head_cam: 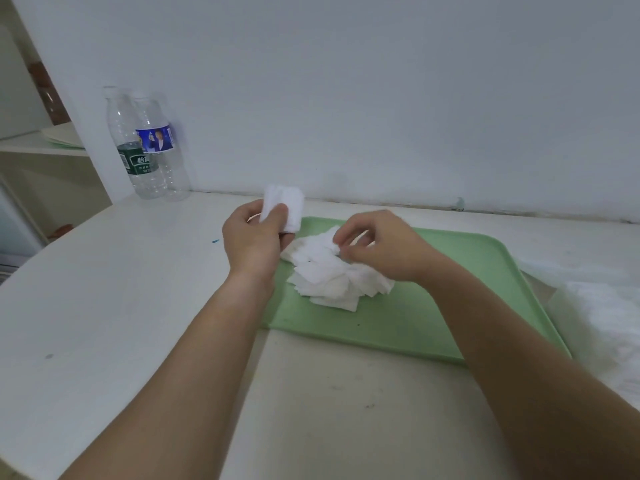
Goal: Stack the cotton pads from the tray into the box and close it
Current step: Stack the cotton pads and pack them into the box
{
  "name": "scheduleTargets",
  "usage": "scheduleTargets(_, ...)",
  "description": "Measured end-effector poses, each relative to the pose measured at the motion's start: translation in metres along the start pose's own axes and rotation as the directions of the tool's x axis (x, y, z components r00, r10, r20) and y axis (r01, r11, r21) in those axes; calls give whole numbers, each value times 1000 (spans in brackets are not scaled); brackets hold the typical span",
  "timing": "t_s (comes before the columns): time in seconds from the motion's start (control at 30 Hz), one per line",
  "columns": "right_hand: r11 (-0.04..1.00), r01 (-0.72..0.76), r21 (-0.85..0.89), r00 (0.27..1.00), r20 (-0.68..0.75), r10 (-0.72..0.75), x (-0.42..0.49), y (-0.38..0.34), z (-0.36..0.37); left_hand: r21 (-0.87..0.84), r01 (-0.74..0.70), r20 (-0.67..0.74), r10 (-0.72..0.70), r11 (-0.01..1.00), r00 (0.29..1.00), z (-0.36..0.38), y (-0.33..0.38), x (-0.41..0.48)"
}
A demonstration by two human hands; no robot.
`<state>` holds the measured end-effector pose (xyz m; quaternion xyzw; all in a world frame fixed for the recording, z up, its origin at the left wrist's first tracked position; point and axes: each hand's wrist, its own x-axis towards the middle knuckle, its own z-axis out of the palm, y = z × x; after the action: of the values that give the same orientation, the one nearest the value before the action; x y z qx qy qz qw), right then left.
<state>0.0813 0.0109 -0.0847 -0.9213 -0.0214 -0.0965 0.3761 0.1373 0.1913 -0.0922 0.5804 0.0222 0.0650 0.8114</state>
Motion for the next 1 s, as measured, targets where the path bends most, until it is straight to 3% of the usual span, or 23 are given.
scheduleTargets(0.07, 997, 22, -80, 997, 78, -16, 1, 0, 15, 14, 1, -6, -1, 1000, 1000, 0, -3, 2)
scheduleTargets(0.23, 986, -37, -163, 998, -55, 28, 1, -1, 34, 26, -10, 20, 10, 1000, 1000, 2, -4, 0)
scheduleTargets(0.53, 983, -50, -179, 997, -65, 39, 2, 0, 37, 57, -13, 15, 12, 998, 1000, 3, -5, -2)
scheduleTargets(0.63, 994, -82, -66, 989, -132, 72, 3, 1, 32, 64, -16, 17, 15, 998, 1000, 2, -5, -2)
scheduleTargets(0.77, 967, -100, 235, 964, -218, 153, 5, 0, 13, 93, -37, 47, 33, 995, 998, 1, -5, -3)
scheduleTargets(0.9, 859, -47, 510, 987, -111, 120, 3, -3, -7, 161, -40, 114, 21, 986, 993, 1, -8, -4)
scheduleTargets(1.0, 844, -14, 536, 1000, -2, 18, -1, -4, -18, 270, -73, 199, 18, 960, 980, 2, -10, -6)
